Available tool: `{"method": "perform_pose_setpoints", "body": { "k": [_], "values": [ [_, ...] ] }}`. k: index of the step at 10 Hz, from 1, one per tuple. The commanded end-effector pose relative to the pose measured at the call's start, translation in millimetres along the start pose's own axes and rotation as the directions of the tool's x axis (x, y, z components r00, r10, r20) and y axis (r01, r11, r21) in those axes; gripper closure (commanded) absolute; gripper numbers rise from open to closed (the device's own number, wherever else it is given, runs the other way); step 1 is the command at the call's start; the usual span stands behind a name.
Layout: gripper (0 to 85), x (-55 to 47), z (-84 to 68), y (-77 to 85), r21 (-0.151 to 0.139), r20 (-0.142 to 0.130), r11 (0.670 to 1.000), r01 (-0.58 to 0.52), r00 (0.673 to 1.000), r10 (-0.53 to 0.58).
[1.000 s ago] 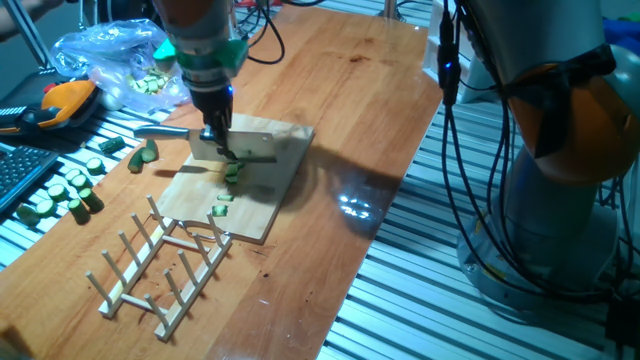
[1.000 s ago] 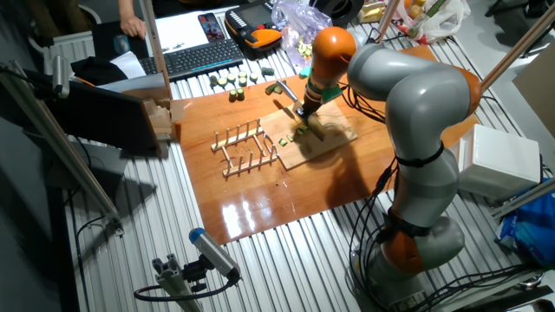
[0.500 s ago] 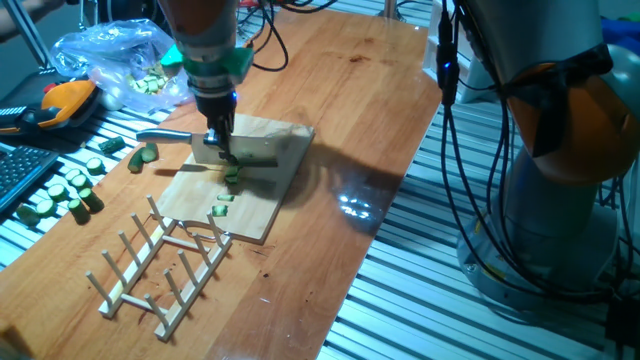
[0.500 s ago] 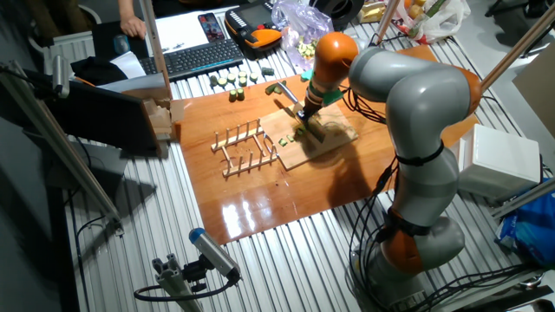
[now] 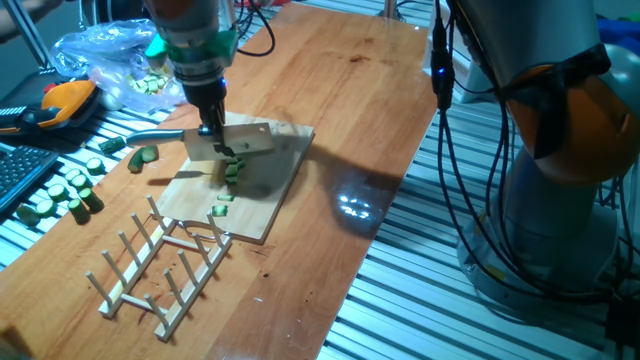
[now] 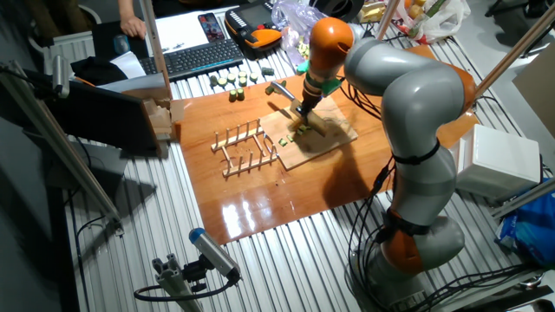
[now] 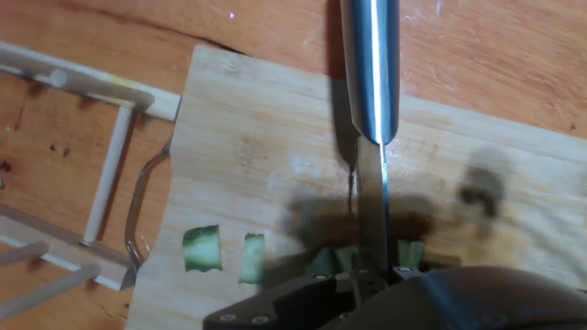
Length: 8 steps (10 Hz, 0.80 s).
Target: Chop the cucumber into shreds
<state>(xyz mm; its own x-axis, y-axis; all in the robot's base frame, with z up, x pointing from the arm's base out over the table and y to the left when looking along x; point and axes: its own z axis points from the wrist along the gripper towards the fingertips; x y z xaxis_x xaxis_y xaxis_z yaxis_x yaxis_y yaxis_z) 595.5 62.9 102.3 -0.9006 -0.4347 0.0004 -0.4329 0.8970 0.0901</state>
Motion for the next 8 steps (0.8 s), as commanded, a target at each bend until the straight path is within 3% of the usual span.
{"method": "perform_pose_setpoints", "body": {
  "k": [1, 8],
  "values": [
    [85.0, 1.3, 2.2, -0.2, 0.001, 0.003, 1.000, 0.001, 1.000, -0.001],
    [85.0, 7.4, 12.7, 4.7, -0.002, 0.011, 1.000, 0.001, 1.000, -0.001]
  ]
}}
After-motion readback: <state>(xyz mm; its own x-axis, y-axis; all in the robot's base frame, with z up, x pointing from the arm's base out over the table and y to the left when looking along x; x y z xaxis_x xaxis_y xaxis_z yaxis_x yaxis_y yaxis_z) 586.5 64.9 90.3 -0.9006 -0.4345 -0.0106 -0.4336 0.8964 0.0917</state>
